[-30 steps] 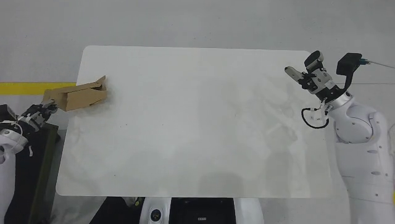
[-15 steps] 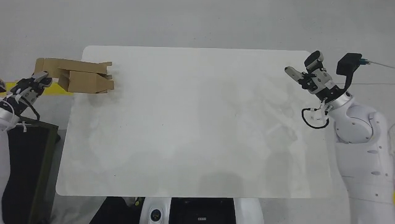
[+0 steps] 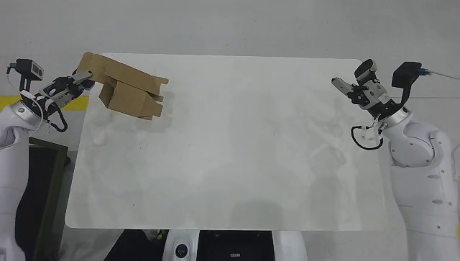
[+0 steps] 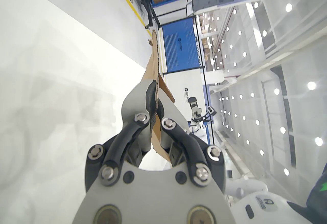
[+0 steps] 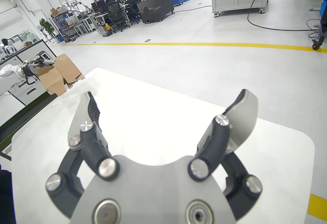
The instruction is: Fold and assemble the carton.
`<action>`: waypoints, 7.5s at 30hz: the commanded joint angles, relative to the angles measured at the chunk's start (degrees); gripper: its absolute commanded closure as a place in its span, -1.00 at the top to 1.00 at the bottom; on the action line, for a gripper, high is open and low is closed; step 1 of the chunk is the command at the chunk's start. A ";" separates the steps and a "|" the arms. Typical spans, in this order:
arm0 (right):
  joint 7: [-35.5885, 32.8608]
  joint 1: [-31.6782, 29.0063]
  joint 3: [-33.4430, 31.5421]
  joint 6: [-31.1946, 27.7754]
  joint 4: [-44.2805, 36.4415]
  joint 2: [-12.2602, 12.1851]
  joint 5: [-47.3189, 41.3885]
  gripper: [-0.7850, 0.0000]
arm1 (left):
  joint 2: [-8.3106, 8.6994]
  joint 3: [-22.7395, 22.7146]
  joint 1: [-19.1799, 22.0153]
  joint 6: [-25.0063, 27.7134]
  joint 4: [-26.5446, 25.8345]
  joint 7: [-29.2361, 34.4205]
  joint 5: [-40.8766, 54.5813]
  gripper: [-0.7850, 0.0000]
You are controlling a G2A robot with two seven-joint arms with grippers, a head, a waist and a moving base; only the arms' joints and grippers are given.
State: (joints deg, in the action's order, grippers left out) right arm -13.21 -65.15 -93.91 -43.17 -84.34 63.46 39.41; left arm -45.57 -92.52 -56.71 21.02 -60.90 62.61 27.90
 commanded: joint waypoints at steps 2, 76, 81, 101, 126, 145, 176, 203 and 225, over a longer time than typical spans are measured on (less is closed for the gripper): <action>0.00 0.00 0.00 0.00 0.00 0.00 0.00 1.00 | -0.31 2.16 1.30 0.97 -1.02 3.16 0.21 -1.00; -32.68 11.64 28.69 -8.32 6.89 1.66 -43.59 1.00 | -2.39 38.41 14.91 5.52 -14.78 15.15 7.47 -1.00; -31.75 10.97 28.70 -6.91 5.90 1.62 -42.79 1.00 | -2.43 40.02 15.80 6.42 -14.30 14.26 7.05 -1.00; -41.08 15.80 41.05 -6.81 11.46 3.60 -55.02 1.00 | -6.00 51.63 25.20 9.58 -9.77 11.10 8.45 -1.00; -42.39 20.85 51.16 -5.51 14.63 3.72 -59.36 -1.00 | -6.24 55.41 28.28 11.75 -7.49 8.93 11.79 1.00; -31.44 20.10 47.06 -8.65 17.43 3.31 -56.87 -1.00 | -3.28 49.14 21.96 21.24 -8.49 -0.58 7.73 1.00; -19.63 17.03 44.66 -7.39 14.79 5.20 -49.63 -1.00 | -0.69 46.72 12.04 22.65 -18.04 -1.99 0.59 -1.00; -47.92 14.48 38.18 0.02 10.75 0.78 -62.22 0.81 | 3.09 50.30 15.76 11.07 -22.54 9.62 -0.19 -1.00; -48.91 14.22 41.27 1.01 10.28 -0.58 -66.56 -1.00 | 7.48 60.80 22.58 13.98 -24.72 6.72 3.79 1.00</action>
State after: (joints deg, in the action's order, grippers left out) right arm -62.37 -50.93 -52.68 -41.91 -74.15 62.91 -27.06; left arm -38.27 -32.23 -34.33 34.40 -85.47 69.95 31.29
